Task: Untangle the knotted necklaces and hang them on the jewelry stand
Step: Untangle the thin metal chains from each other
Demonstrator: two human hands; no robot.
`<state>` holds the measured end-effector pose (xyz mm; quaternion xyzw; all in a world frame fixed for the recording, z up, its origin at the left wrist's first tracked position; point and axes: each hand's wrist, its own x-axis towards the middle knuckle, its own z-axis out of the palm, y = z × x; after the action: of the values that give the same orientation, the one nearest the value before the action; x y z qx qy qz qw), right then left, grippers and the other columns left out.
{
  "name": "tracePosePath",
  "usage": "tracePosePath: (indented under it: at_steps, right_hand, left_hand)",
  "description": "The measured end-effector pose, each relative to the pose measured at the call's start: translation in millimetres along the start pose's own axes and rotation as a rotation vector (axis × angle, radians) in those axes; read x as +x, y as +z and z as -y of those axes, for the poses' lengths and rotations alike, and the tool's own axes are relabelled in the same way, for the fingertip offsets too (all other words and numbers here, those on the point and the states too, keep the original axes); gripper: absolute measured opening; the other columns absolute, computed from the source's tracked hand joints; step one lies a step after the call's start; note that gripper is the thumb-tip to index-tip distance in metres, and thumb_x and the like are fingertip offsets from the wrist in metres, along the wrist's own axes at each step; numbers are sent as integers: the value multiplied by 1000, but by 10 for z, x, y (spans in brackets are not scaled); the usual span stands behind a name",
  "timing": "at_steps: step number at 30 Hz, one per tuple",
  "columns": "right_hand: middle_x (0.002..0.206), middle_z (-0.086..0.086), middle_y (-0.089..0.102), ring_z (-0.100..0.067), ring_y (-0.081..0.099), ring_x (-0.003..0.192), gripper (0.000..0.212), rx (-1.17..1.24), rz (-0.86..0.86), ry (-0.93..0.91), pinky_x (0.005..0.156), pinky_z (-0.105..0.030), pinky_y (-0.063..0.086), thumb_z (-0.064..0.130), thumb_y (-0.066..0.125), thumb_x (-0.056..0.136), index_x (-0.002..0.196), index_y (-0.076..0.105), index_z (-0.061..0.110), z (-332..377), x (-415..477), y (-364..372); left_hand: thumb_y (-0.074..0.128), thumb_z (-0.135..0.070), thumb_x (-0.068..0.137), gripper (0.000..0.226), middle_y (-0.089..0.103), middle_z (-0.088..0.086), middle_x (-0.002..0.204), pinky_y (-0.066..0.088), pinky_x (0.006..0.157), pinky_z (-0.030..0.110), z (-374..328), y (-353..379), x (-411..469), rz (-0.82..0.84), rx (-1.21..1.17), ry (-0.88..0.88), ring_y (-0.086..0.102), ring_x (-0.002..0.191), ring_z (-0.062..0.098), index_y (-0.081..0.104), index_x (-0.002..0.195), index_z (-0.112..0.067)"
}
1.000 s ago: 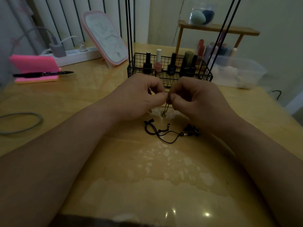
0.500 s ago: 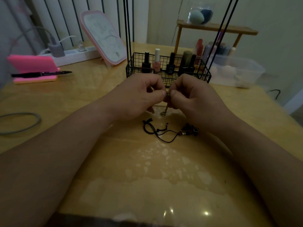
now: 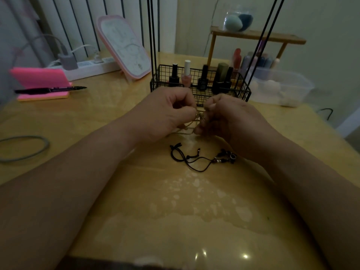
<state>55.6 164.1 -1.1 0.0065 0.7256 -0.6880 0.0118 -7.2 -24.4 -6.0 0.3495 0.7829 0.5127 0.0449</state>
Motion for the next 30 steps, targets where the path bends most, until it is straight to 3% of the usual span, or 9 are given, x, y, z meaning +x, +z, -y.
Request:
tracePosePath:
  at_steps: [4, 7, 9, 12, 19, 23, 25, 27, 30]
  right_hand:
    - [75, -1, 62, -21, 65, 67, 12, 12, 78, 29, 73, -41, 60, 13, 54, 104, 113, 61, 10, 5, -3, -6]
    - [69, 0, 58, -14, 48, 56, 17, -28, 87, 45, 48, -27, 41, 4, 51, 101, 112, 63, 11, 3, -3, -38]
    - [74, -3, 59, -13, 40, 54, 21, -51, 74, 34, 45, -26, 28, 2, 47, 100, 111, 63, 11, 10, 12, -77]
    - [79, -5, 62, -12, 38, 52, 23, -127, 61, 8, 45, -25, 27, 1, 46, 100, 108, 64, 11, 27, 18, -109]
    - [83, -2, 65, -8, 54, 59, 11, -488, 58, -169, 55, -25, 47, 12, 70, 94, 102, 70, 20, 10, -33, -115]
    - [95, -10, 72, -31, 68, 89, 3, -622, 49, -245, 85, -55, 58, 25, 73, 95, 98, 73, 25, -22, -27, -103]
    - [91, -4, 72, -13, 68, 77, 4, -605, 62, -260, 72, -35, 59, 23, 69, 98, 99, 73, 21, -32, -20, -120]
    - [84, 2, 68, -1, 56, 60, 8, -529, 65, -245, 55, -18, 45, 20, 65, 101, 99, 72, 17, -26, -25, -113]
    - [79, 1, 64, -6, 44, 56, 10, -377, 27, -202, 50, -23, 35, 17, 61, 102, 97, 69, 15, -27, -22, -108]
  left_hand:
    - [65, -9, 97, 11, 60, 3, 78, 47, 67, 33, 11, 14, -7, 2, -2, -13, 54, 72, 15, 66, 86, -9]
    - [66, -15, 95, 10, 68, 13, 89, 58, 83, 51, 13, -6, -2, -16, -9, -21, 65, 85, 32, 67, 89, -8]
    - [64, -12, 97, 9, 73, 15, 94, 58, 93, 56, 5, -14, -4, -9, -35, -39, 73, 93, 31, 66, 89, -8]
    - [58, -5, 100, 10, 75, 14, 92, 60, 89, 48, 2, -3, -4, 30, -80, -66, 77, 88, 25, 61, 91, -4]
    - [59, -6, 97, 11, 71, 15, 80, 59, 84, 57, -24, -2, -17, 48, -70, -95, 74, 79, 22, 63, 88, -3]
    - [57, -5, 98, 13, 71, 25, 84, 57, 77, 43, -34, 7, -14, 76, -73, -131, 76, 78, 22, 57, 90, 6]
    - [55, -4, 99, 13, 72, 19, 81, 57, 76, 42, -39, 12, -16, 88, -110, -156, 77, 79, 29, 55, 91, 6]
    - [52, -5, 100, 12, 73, 13, 78, 56, 72, 40, -52, 13, -20, 105, -130, -167, 75, 73, 32, 54, 92, 3]
    - [49, -5, 99, 11, 71, 10, 73, 51, 66, 38, -78, 11, -25, 118, -133, -156, 63, 57, 25, 54, 89, -6]
